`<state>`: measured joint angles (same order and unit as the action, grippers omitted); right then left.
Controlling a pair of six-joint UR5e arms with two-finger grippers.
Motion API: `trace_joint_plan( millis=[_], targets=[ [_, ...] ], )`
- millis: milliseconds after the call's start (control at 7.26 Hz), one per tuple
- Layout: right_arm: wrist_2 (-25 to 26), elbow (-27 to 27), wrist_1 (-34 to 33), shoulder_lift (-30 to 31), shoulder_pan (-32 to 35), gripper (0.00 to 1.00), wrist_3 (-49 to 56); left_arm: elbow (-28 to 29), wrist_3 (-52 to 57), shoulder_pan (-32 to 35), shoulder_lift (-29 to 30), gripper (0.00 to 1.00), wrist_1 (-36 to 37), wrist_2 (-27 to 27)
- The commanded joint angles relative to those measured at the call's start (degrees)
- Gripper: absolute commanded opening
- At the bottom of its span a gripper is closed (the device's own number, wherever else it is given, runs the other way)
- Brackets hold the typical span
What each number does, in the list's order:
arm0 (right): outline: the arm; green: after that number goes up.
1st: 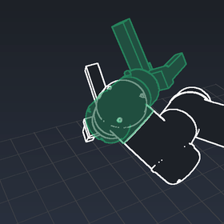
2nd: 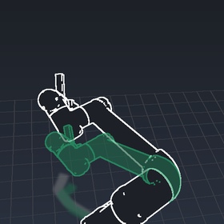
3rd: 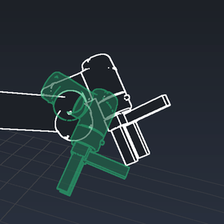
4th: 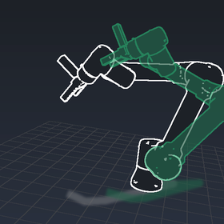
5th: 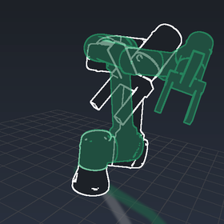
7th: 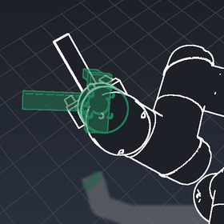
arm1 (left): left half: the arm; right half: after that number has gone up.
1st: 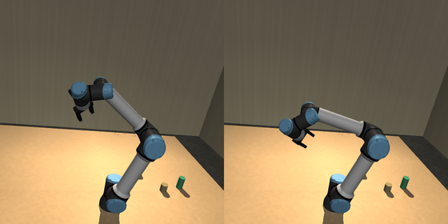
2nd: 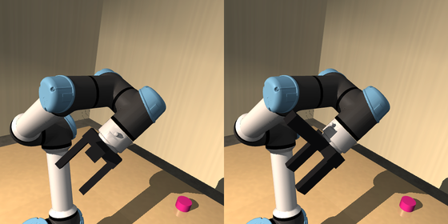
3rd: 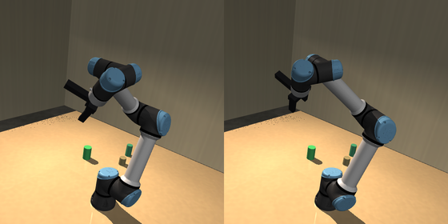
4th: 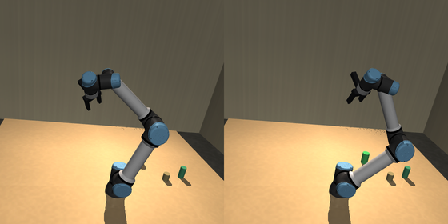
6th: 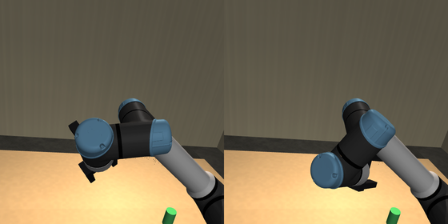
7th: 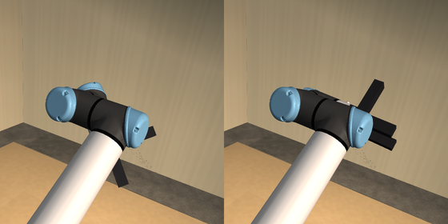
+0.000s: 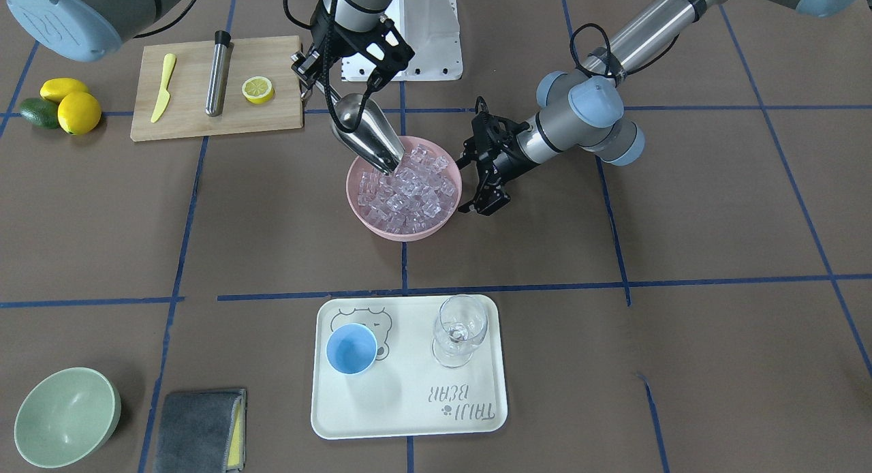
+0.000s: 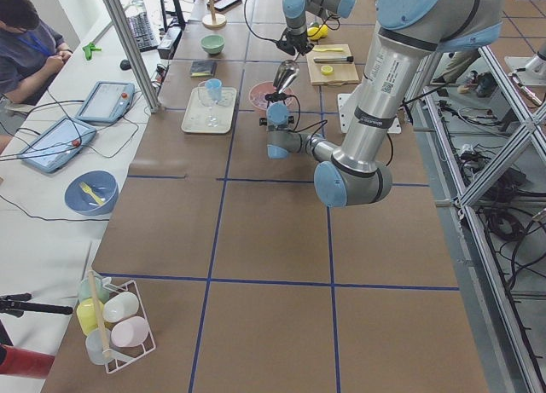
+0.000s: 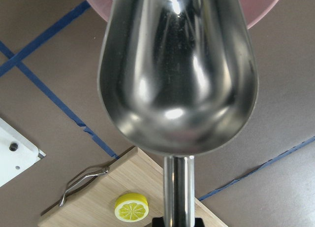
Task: Put ice in cup with scoop
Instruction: 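Dig the scoop into the ice cubes with the right gripper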
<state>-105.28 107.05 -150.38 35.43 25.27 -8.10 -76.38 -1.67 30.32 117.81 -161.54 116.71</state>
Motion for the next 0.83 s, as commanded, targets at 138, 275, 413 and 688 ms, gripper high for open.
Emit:
trace_joint_plan(
  millis=[138,275,413,688],
  targets=[
    [0.2,-7.2,-0.9,-3.2,0.4,0.0,1.7,0.0,0.0,0.0,0.0,1.0,0.0,-0.1],
    [0.3,-6.5,-4.4,-3.9,0.5,0.0,4.2,0.0,0.0,0.0,0.0,1.0,-0.1,0.0],
    [0.3,-6.5,-6.6,-4.8,0.6,0.0,5.3,0.0,0.0,0.0,0.0,1.0,0.0,0.0],
    [0.7,-7.4,-6.2,-5.0,0.6,0.0,5.4,0.0,0.0,0.1,0.1,1.0,-0.1,0.0]
  ],
)
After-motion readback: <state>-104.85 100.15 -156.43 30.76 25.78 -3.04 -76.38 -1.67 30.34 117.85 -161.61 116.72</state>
